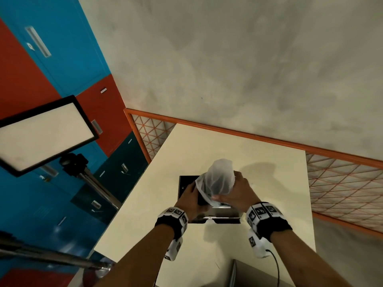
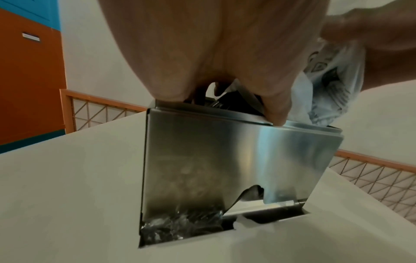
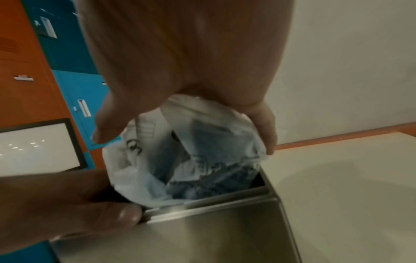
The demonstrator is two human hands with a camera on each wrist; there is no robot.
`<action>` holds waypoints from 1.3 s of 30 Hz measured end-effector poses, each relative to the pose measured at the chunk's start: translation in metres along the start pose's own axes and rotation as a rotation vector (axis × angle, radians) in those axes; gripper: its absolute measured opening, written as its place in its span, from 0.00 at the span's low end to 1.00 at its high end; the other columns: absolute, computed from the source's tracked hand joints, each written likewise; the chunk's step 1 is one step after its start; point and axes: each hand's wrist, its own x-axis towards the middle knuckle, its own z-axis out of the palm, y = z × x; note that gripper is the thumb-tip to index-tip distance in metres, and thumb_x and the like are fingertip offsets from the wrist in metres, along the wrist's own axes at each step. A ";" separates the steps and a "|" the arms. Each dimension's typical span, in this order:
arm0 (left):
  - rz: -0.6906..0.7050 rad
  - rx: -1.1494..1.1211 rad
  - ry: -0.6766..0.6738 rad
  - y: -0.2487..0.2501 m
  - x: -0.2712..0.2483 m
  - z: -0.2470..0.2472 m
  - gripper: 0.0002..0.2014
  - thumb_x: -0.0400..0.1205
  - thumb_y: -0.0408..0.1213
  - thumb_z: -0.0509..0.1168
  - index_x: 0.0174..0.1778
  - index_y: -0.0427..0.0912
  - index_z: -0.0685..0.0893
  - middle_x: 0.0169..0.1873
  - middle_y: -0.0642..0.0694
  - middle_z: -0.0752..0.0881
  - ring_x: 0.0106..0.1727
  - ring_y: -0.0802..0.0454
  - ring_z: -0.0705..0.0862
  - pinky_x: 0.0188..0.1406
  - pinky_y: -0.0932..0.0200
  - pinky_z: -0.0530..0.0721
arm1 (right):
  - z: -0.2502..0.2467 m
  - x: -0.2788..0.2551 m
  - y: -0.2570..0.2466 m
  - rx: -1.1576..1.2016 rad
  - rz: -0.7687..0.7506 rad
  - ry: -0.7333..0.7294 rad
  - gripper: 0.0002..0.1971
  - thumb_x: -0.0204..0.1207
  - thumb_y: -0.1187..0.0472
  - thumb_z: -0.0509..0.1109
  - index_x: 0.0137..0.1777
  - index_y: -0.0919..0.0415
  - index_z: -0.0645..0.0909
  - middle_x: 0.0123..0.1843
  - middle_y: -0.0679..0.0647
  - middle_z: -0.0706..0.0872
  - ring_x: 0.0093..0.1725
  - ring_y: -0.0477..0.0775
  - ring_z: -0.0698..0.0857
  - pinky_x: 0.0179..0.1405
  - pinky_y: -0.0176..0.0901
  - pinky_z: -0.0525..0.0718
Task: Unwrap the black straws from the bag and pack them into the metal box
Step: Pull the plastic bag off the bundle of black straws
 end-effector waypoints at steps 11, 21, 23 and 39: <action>-0.036 0.069 0.019 -0.014 0.009 0.009 0.51 0.73 0.52 0.77 0.88 0.53 0.55 0.85 0.50 0.60 0.83 0.45 0.62 0.82 0.43 0.70 | 0.011 0.018 -0.028 -0.199 -0.098 -0.121 0.48 0.53 0.36 0.79 0.75 0.50 0.69 0.73 0.45 0.69 0.67 0.57 0.74 0.65 0.59 0.79; -0.029 0.059 0.083 -0.021 0.007 0.013 0.51 0.68 0.60 0.75 0.85 0.51 0.63 0.79 0.46 0.66 0.78 0.43 0.65 0.80 0.45 0.68 | -0.019 0.021 -0.037 -0.390 -0.199 -0.234 0.31 0.65 0.53 0.80 0.68 0.55 0.73 0.61 0.53 0.78 0.55 0.63 0.83 0.50 0.51 0.82; -0.009 0.064 0.071 -0.022 0.011 0.014 0.50 0.69 0.60 0.76 0.86 0.54 0.63 0.83 0.49 0.65 0.82 0.46 0.60 0.84 0.46 0.64 | -0.032 0.022 -0.047 -0.429 -0.252 -0.245 0.29 0.68 0.56 0.79 0.67 0.57 0.73 0.60 0.55 0.80 0.54 0.63 0.84 0.48 0.49 0.81; -0.007 -0.074 0.110 -0.033 0.014 0.019 0.47 0.72 0.58 0.77 0.85 0.63 0.58 0.78 0.54 0.69 0.78 0.50 0.73 0.76 0.42 0.77 | -0.008 0.027 -0.018 -0.128 -0.168 -0.206 0.30 0.72 0.33 0.54 0.63 0.53 0.77 0.59 0.51 0.81 0.53 0.60 0.83 0.55 0.62 0.83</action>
